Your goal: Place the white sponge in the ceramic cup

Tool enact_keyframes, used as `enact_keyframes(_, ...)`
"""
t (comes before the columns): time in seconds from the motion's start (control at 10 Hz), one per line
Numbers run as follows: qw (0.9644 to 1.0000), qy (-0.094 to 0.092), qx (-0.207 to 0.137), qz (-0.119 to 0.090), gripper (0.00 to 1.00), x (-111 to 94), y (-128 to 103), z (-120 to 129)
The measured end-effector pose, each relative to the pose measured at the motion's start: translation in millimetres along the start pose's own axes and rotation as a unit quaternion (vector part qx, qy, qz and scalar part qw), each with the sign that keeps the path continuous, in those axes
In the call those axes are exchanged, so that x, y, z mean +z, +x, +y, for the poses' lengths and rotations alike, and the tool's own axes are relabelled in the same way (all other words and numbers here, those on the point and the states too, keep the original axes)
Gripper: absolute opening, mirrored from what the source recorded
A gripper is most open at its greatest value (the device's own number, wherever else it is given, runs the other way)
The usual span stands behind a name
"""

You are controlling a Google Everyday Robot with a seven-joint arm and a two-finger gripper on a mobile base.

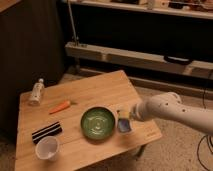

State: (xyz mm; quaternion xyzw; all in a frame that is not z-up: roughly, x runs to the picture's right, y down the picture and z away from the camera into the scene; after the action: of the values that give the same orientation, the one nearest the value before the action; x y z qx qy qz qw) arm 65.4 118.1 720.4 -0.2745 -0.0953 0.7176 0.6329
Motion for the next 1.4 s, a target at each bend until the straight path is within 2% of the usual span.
enact_keyframes(0.1,0.9992,-0.030,-0.020,-0.017,0.00,-6,-7,27)
enact_keyframes(0.2,0.9966,-0.061,-0.043,-0.035,0.00,-17,-17,51)
enact_keyframes(0.4,0.9900,-0.105,-0.077,-0.053,0.00,-25,-30,91)
enact_keyframes(0.5,0.9847,-0.134,-0.098,-0.054,0.00,-19,-31,119)
enact_keyframes(0.7,0.9766,-0.175,-0.116,-0.044,0.00,-3,-18,155)
enact_keyframes(0.8,0.9688,-0.210,-0.127,-0.033,0.00,9,2,182)
enact_keyframes(1.1,0.9523,-0.259,-0.158,-0.026,0.00,20,42,235)
enact_keyframes(1.2,0.9428,-0.283,-0.174,-0.031,0.00,27,53,262)
enact_keyframes(1.3,0.9375,-0.293,-0.185,-0.034,0.00,31,57,278)
enact_keyframes(1.4,0.9353,-0.294,-0.194,-0.038,0.00,32,59,285)
